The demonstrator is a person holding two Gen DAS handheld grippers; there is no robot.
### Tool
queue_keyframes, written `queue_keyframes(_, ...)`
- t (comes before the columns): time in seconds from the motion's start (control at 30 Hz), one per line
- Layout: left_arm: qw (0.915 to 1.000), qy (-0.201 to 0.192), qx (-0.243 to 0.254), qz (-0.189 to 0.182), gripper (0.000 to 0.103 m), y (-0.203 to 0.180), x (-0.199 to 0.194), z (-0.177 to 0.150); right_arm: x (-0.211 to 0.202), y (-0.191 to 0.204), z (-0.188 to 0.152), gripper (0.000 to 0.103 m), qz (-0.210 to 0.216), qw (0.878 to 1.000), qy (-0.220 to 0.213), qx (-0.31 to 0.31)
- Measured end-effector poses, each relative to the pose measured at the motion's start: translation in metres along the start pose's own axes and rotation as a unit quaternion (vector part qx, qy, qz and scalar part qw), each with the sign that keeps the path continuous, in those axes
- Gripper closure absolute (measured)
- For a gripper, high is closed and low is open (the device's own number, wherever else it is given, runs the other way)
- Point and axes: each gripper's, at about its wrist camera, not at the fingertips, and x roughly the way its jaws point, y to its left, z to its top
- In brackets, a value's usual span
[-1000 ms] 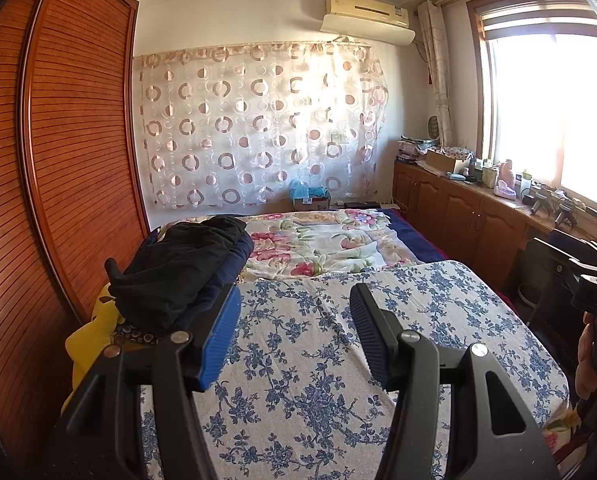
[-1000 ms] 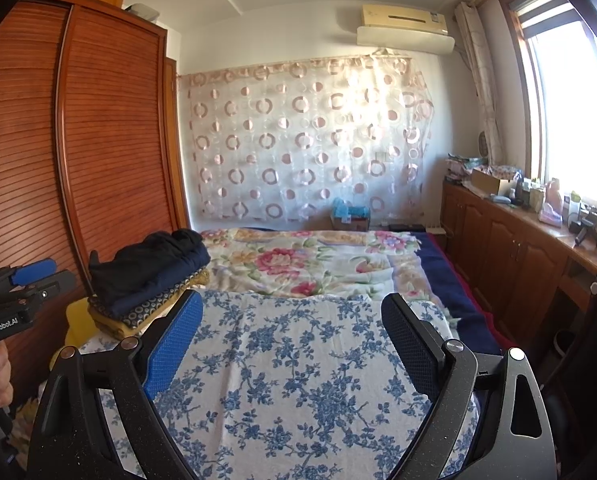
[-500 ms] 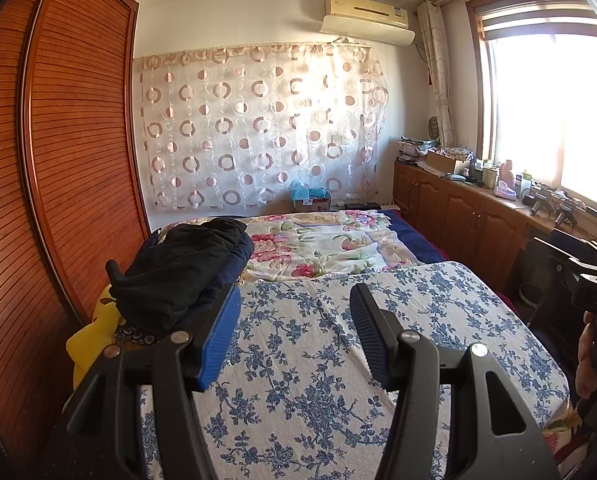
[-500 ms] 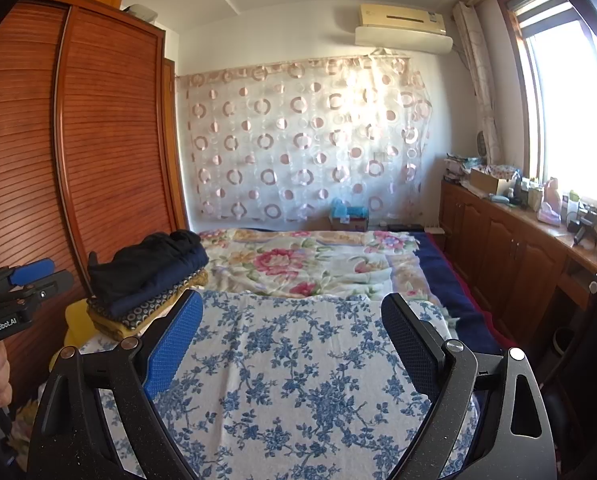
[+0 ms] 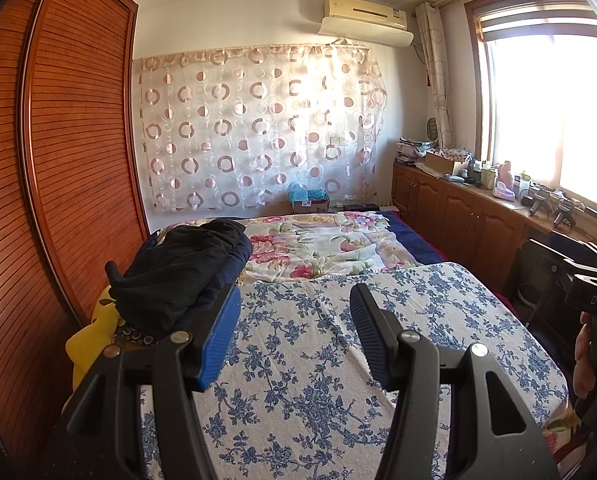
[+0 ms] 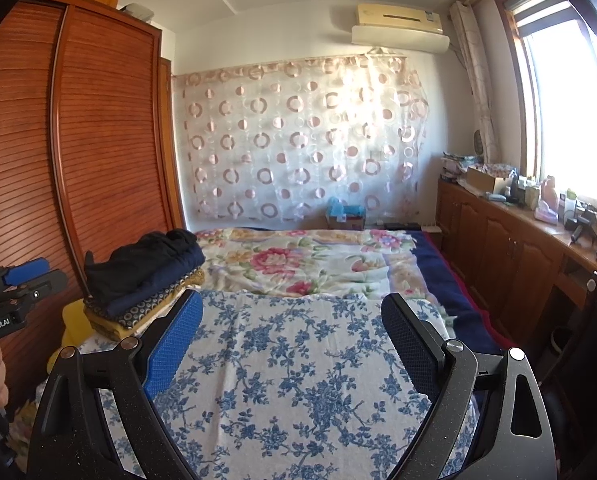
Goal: Fold small clothes
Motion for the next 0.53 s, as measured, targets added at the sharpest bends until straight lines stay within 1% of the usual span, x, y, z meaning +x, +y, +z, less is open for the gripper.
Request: queue_keyframes(0.53, 1.0, 0.0, 0.001, 0.0, 0.047, 0.0, 0.0007, -0.0016, 0.0002, 0.0007, -0.0005, 0.01, 0.0, 1.0, -0.001, 0.001)
